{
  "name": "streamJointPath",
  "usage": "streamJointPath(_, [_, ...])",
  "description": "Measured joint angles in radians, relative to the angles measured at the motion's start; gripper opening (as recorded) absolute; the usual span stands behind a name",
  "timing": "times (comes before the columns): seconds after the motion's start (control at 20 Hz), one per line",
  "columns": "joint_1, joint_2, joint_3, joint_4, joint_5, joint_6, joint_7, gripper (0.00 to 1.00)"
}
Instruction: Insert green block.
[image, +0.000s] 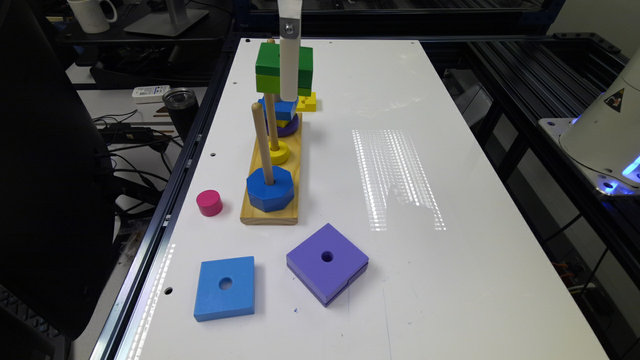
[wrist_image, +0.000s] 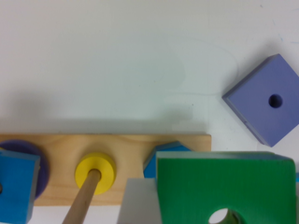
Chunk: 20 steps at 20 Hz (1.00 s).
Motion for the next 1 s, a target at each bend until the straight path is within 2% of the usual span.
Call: streamJointPath(1.0, [-0.002, 0.009, 0.0, 0.003, 0.0, 0.021, -0.001, 0.0])
